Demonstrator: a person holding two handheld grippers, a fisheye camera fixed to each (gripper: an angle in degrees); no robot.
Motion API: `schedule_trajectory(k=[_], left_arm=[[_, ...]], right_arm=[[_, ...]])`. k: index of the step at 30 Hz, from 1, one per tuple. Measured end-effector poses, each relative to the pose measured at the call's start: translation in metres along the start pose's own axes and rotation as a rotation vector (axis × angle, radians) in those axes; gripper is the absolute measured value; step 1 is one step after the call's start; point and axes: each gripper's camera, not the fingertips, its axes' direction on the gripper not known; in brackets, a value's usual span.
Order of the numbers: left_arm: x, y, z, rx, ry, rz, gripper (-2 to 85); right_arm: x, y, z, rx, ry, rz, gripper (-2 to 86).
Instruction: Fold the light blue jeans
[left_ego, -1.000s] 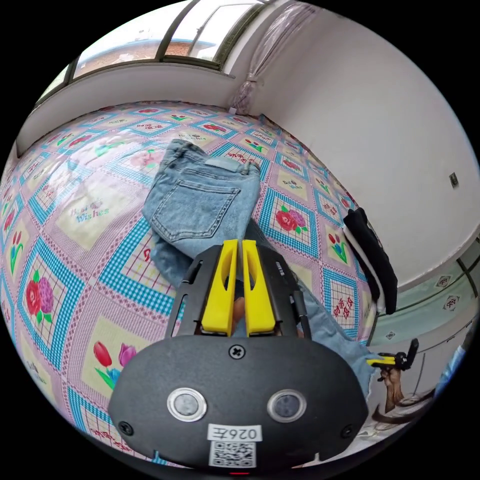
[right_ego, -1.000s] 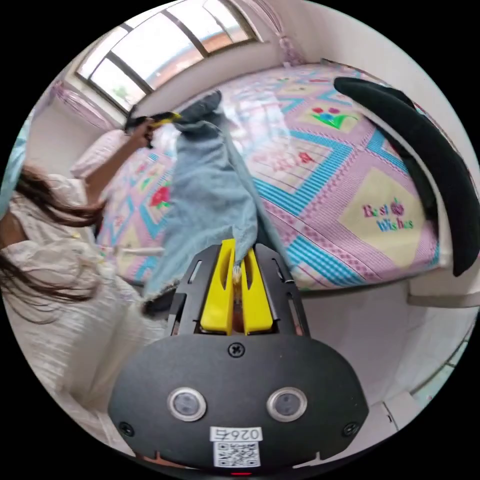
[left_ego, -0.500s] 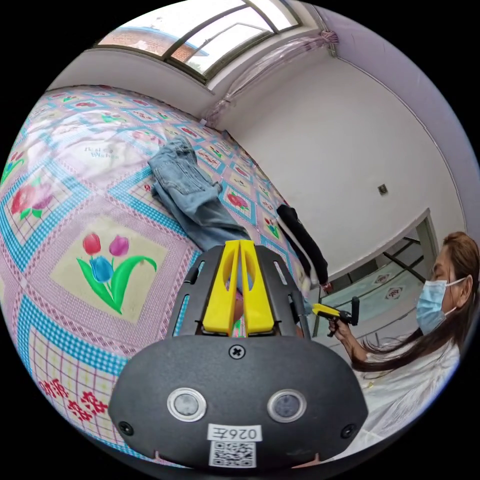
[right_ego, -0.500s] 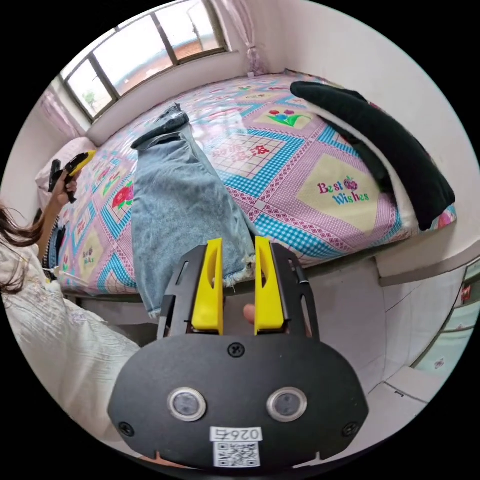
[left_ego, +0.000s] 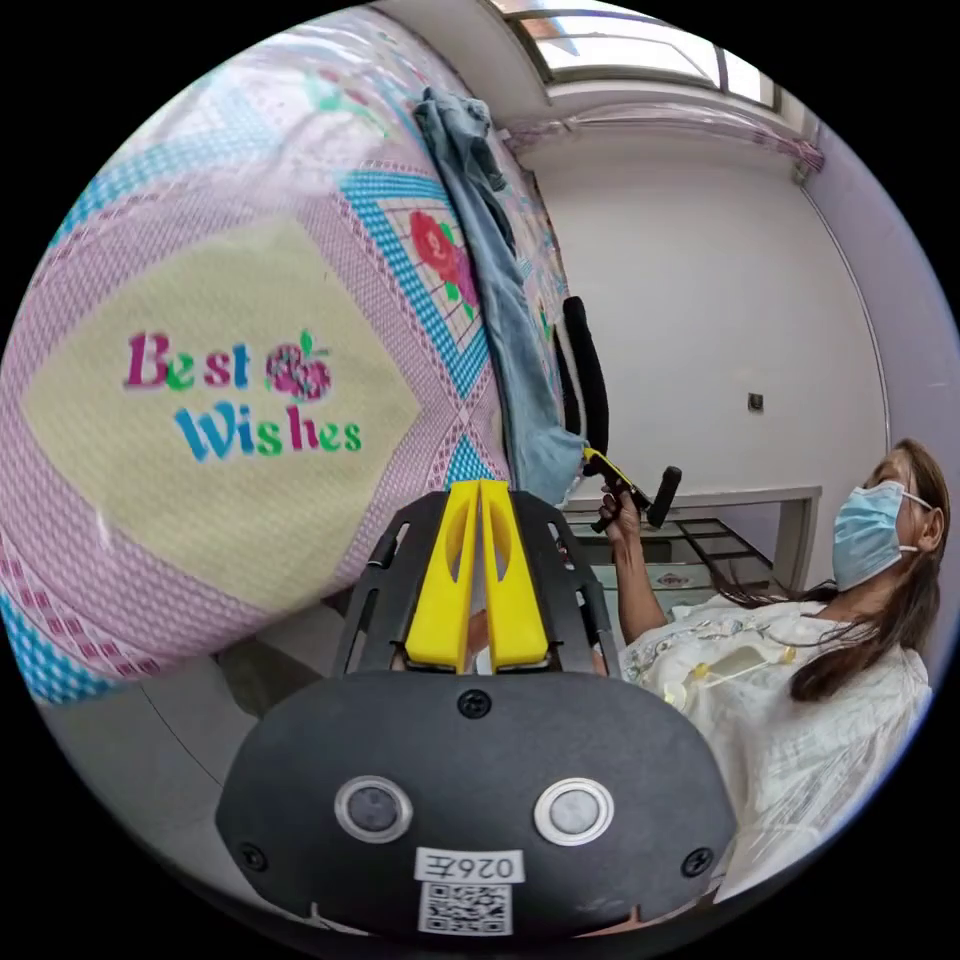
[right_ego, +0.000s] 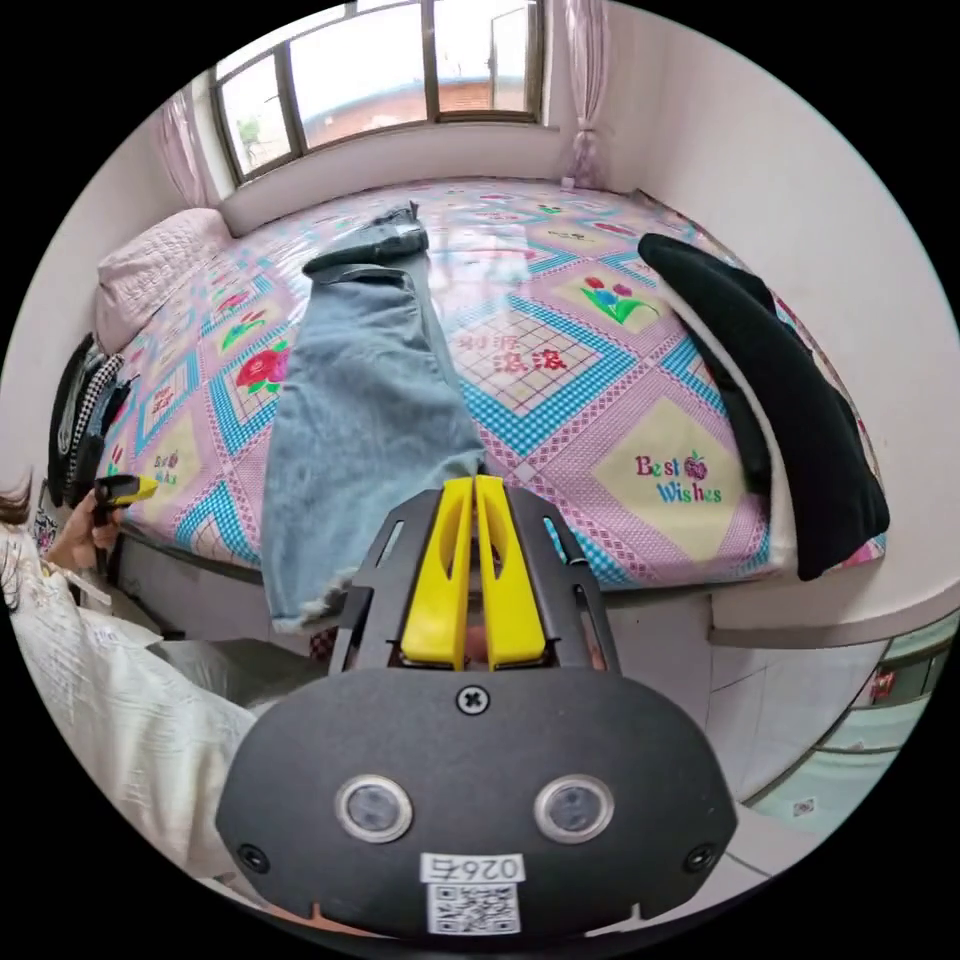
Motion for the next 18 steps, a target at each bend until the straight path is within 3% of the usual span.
schedule_trajectory(k=[2,5,10,13,15,18], left_arm=[[0.008,0.007,0.014,-0.002,-0.004,-0.034,-1.0],[0.032,0.001,0.049,-0.024,-0.024,-0.043,-1.0],[0.077,-0.021,0.102,0.001,-0.128,-0.034,-0.9],[0.103,-0.020,0.122,0.086,-0.278,-0.043,-0.8],[0.116,-0.016,0.143,0.096,-0.404,-0.051,-0.3],[0.120,-0.003,0.159,0.142,-0.382,-0.051,3.4]], right_arm=[[0.018,-0.010,0.013,-0.052,0.028,-0.004,-0.6],[0.065,-0.012,0.046,-0.183,-0.140,0.045,3.4],[0.136,-0.005,0.033,-0.066,-0.452,0.115,9.1],[0.160,-0.023,0.045,-0.049,-0.678,0.092,10.7],[0.157,-0.038,0.066,-0.127,-0.739,0.018,11.9],[0.142,-0.052,0.104,-0.293,-0.699,-0.114,12.1]])
